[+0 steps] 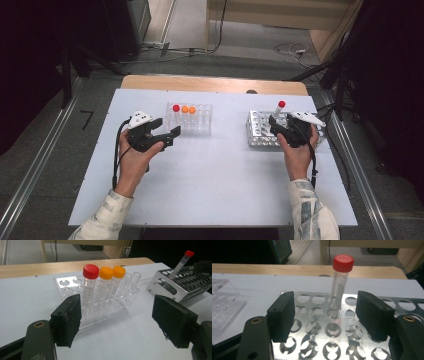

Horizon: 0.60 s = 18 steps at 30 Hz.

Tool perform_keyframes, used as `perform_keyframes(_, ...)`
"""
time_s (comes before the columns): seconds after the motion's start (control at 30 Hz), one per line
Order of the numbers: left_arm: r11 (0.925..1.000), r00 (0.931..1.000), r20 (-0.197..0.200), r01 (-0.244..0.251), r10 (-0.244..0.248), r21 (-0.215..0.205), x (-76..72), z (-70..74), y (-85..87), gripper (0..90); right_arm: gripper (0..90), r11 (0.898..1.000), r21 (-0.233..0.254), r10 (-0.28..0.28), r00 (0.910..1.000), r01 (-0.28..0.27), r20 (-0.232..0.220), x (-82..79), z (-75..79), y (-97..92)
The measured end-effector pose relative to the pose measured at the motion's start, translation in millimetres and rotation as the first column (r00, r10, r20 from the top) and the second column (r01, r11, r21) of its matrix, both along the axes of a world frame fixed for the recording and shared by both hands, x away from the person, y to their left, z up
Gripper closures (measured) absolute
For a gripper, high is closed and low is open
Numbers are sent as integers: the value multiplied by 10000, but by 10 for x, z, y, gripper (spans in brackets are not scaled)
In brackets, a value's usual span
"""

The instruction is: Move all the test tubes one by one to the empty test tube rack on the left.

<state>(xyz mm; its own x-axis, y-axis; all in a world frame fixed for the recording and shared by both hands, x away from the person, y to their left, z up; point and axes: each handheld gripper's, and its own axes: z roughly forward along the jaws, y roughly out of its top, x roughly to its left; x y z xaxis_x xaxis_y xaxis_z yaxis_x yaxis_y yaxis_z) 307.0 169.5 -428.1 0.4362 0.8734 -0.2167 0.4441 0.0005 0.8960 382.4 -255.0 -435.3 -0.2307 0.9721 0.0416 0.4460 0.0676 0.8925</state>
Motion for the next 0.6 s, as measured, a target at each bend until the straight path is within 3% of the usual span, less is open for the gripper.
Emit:
perform_keyframes(0.27, 9999, 10000, -13, -86, 85, -102, -63, -5, 58, 255, 472, 9990, -372, -247, 9995, 240, -186, 258, -49, 8)
perform_keyframes(0.4, 9999, 9999, -8, -106, 106, -86, -79, -7, 72, 255, 570, 9996, -85, -279, 9988, 275, -413, 366, -92, -11)
perform_keyframes(0.6, 10000, 9999, -137, -52, 52, 0, -65, -45, 54, 255, 703, 9997, -181, -160, 9984, 150, -541, 426, -124, 16)
